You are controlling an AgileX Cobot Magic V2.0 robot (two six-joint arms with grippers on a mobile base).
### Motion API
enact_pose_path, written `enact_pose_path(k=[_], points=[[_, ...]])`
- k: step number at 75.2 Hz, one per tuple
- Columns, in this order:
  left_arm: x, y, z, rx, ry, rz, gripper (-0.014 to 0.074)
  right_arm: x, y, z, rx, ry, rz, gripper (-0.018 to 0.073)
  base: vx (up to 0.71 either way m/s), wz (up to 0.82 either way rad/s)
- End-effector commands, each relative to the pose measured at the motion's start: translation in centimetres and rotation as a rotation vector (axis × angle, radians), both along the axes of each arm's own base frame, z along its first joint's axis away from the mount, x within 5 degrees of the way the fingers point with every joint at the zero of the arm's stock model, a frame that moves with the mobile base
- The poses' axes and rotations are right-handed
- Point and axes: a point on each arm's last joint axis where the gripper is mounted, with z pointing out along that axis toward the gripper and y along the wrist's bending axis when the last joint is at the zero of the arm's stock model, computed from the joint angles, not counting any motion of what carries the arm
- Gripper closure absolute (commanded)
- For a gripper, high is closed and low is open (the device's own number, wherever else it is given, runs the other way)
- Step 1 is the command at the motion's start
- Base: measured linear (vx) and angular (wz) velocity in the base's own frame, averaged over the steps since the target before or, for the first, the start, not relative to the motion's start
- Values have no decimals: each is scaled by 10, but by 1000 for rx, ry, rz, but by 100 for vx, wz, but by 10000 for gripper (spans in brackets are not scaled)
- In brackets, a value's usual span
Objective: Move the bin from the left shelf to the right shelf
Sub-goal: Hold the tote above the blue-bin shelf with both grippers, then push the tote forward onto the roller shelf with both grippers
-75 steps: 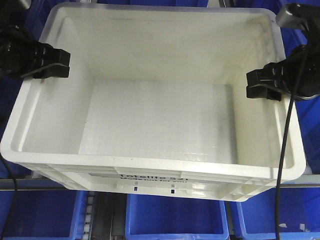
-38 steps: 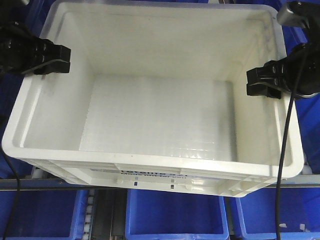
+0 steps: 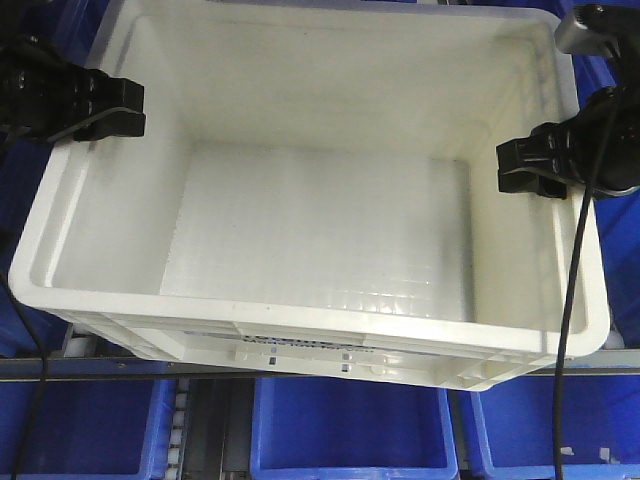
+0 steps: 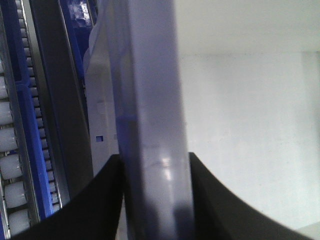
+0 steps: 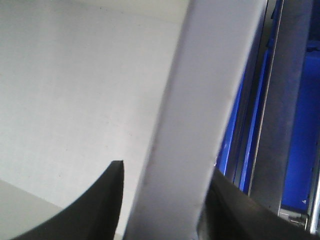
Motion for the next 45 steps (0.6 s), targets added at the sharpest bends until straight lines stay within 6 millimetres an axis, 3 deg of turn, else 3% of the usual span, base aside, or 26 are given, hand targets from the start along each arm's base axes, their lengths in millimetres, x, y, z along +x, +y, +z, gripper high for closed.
enact_pose_path(k=[1, 18, 45], points=[[-10, -5, 38, -109, -171, -3, 594, 1, -1, 24, 24, -152, -11, 564, 0, 0], [-9, -6, 36, -105, -165, -7, 594, 4, -3, 26, 3, -196, -20, 564, 0, 0], [5, -9, 17, -92, -83, -17, 594, 11, -6, 33, -19, -304, -40, 564, 0, 0]])
